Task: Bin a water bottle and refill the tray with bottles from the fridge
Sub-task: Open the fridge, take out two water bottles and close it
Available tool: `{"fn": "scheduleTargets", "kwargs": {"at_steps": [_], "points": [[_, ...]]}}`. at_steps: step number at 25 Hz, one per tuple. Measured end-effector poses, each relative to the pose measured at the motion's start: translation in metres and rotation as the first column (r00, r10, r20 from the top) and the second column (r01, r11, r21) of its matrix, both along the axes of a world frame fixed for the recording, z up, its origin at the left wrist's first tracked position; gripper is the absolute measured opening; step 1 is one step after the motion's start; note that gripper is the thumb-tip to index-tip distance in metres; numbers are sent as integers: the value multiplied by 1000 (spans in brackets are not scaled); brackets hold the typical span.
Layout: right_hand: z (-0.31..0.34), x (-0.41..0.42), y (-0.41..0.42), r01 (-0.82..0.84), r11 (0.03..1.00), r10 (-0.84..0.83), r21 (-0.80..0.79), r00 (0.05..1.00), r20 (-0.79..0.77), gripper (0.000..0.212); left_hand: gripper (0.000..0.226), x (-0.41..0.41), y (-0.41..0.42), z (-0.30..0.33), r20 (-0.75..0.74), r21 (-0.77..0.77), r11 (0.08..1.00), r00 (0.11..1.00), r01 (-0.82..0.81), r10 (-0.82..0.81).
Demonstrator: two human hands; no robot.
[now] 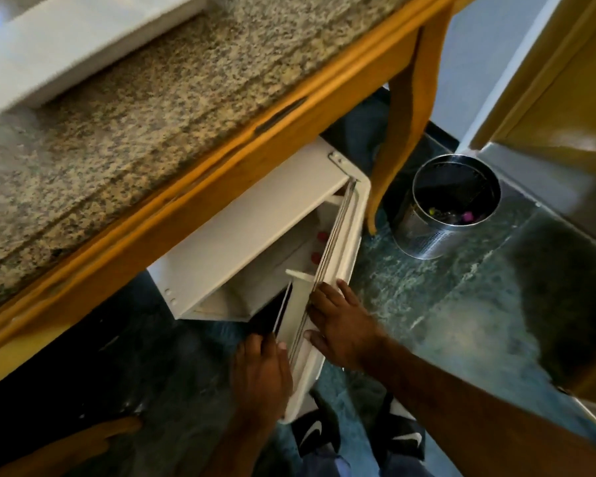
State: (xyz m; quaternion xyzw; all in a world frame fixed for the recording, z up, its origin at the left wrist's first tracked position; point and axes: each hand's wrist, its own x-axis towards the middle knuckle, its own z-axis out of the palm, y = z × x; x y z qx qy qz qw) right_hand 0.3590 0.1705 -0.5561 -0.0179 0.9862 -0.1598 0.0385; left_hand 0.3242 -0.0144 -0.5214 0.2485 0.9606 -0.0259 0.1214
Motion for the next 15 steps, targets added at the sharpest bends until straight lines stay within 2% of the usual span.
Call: {"fn": "scheduleTargets", "kwargs": {"at_steps": [3,8,11,13,15], "points": [[-2,46,17,77,995,-78,57,997,18,54,33,0,28,2,15,73,997,1000,-25,24],[-5,104,61,259,966,-257,26,965,-55,43,34,-4,94,-14,-55,136,979,988,151,-144],[2,128,92,396,915,-396,80,918,-11,37,29,-2,137,-27,-73,143,960,970,241,-232],[4,141,115,498,865,-500,51,865,37,53,22,-2,167,-36,-89,135,937,945,323,-313],[2,143,136,586,811,-585,-1,810,36,60,22,-8,193,-45,-105,119,903,910,413,-402]]}}
